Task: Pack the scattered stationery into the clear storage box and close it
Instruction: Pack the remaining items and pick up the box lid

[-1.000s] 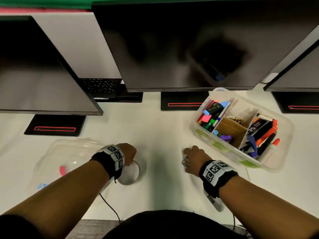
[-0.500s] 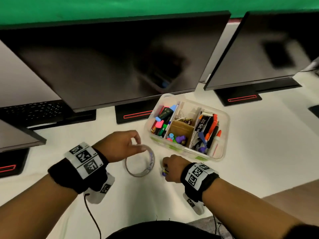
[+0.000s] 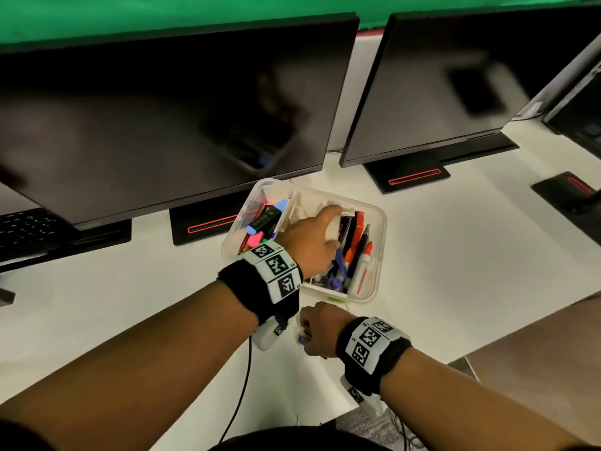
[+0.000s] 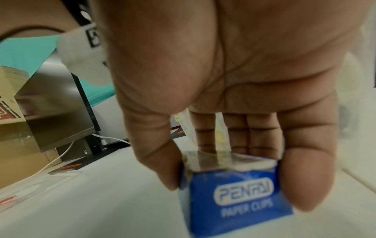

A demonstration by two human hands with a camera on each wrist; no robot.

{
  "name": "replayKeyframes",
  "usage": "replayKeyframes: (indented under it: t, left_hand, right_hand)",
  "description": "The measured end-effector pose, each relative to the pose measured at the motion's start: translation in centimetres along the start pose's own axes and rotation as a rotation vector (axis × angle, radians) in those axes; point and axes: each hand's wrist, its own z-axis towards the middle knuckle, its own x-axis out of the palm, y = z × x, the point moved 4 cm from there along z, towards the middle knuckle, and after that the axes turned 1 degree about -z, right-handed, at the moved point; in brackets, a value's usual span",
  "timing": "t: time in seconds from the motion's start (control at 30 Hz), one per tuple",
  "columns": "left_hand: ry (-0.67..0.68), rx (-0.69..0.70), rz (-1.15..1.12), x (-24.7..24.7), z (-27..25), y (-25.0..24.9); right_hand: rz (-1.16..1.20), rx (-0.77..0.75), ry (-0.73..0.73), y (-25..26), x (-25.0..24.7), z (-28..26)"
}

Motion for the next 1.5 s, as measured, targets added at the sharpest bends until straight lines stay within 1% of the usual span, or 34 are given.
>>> replayKeyframes:
  t: [0.17,0.33,0.43,0.53,0.63,0.73,0.8,0.9,0.97,1.03,1.13,1.23,1.33,1.4,1.5]
  left_hand:
    - [0.052,-0.047,0.092,2.3,1.6,1.0]
    - [0.076,-0.051,0.127,2.9,2.8,1.7]
    - [0.097,-0.008,0.168,3.1,3.3,1.2]
    - [0.122,0.033,0.163,3.3,3.3,1.4]
    - [0.137,0.043,0.187,3.4,3.1,1.9]
    - [0.118,0.072,0.236,2.8,3.3,2.5]
    - [0.142,0.055,0.255,2.5,3.5,3.0]
    - [0.211,0.046,0.270,2.1,3.0,3.3]
    - [0.229,0.069,0.274,1.9,2.3,3.2]
    - [0.180,0.068,0.258,1.4,1.7,3.4]
    - [0.065,0.040,0.188,0.2,0.5,4.1]
    - [-0.005,0.026,0.115,-1.2,-1.0,5.5]
    - [-0.061,0.002,0.079,-2.4,-2.8,7.4]
    - [-0.093,-0.045,0.079,-3.2,-4.0,9.1]
    - [-0.129,-0.112,0.079,-4.1,-5.7,11.6]
  right_hand:
    - [-0.012,0.000,0.024,-1.0,-0.1,-0.8]
    - [-0.055,0.007,0.058,-1.5,-0.3,-1.5]
    - [-0.057,-0.026,0.046,-0.6,-0.7,-1.9]
    - [-0.052,-0.073,0.053,0.6,-1.4,-2.5]
    - [-0.064,-0.095,0.072,1.6,-2.7,-3.3]
    - [-0.085,-0.100,0.057,2.3,-4.3,-4.4]
    - [-0.083,-0.100,0.046,2.4,-5.7,-5.3]
    - [-0.028,-0.101,-0.019,2.2,-8.5,-6.7]
    - [0.032,-0.084,-0.065,1.5,-10.3,-7.2]
    - [0.095,-0.033,-0.118,0.3,-12.1,-7.2]
    - [0.172,0.126,-0.231,-1.8,-13.9,-5.9]
    - [0.135,0.270,-0.314,-3.2,-14.2,-3.4]
    - [0.135,0.332,-0.306,-3.6,-13.7,-0.8]
    - [0.131,0.352,-0.307,-3.4,-13.7,0.1]
    - [0.204,0.394,-0.333,-4.1,-14.0,0.7]
